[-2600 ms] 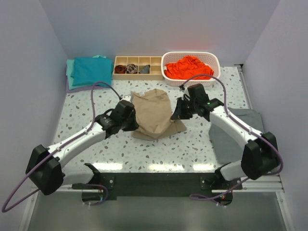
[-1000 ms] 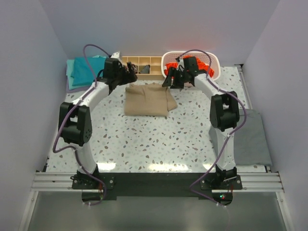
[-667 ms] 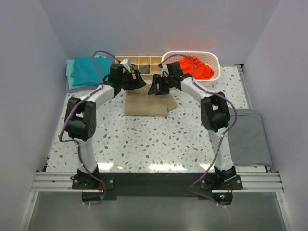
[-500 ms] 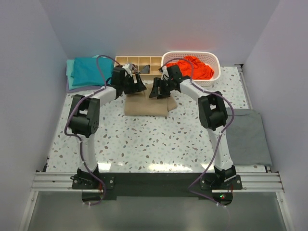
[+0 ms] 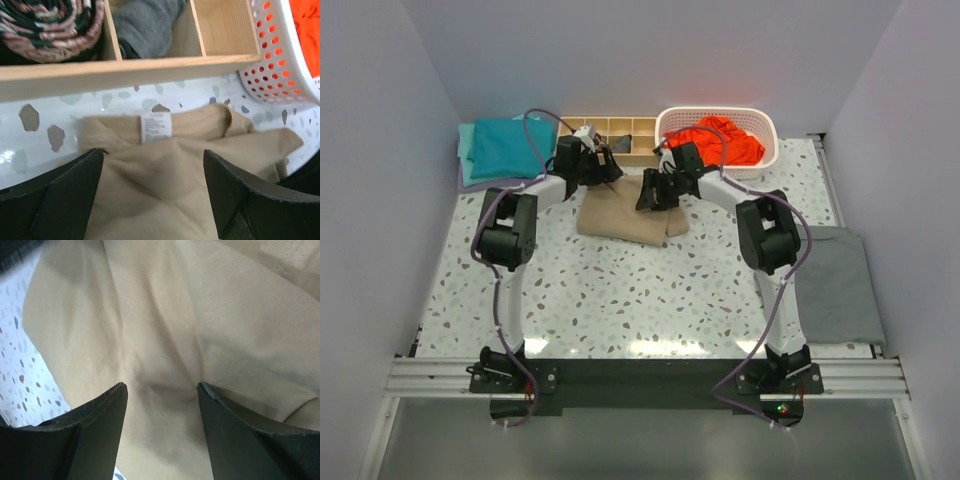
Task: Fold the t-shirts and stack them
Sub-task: Fold the tshirt
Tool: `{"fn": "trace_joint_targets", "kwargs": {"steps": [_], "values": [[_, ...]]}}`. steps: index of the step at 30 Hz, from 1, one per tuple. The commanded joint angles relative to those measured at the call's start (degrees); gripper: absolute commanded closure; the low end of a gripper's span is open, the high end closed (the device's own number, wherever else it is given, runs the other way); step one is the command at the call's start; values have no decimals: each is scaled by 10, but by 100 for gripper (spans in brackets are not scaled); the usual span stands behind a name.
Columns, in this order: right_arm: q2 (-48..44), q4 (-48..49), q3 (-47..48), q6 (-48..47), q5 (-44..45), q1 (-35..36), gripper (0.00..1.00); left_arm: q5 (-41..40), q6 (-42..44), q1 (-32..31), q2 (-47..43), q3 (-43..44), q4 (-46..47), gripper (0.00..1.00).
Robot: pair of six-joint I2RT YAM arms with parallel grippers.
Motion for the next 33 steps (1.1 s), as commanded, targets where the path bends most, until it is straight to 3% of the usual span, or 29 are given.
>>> {"fn": "trace_joint_targets", "kwargs": {"steps": [1,6,9,13,16,24,33], "values": [[-42,-74,-84,-33,40,7,37,-7,22,15,3,34,12,14],[-101,-102,-178,-59,67,24,37,-4,5,7,-57,-28,-5,14],[-150,-121,-234,-77,72,36,38,-17,3,-13,-104,-108,-7,14],[-241,-93,-327,-75,113,41,37,-69,-3,-56,-231,-242,23,13],[-314,-79,-352,-61,142,42,36,-83,7,-76,-271,-265,-2,12],[-447,-134,-383,1,243,31,29,-77,5,-120,-292,-333,-12,12],[-556,-124,-512,98,208,18,25,-113,-1,-137,-283,-366,2,12]]}}
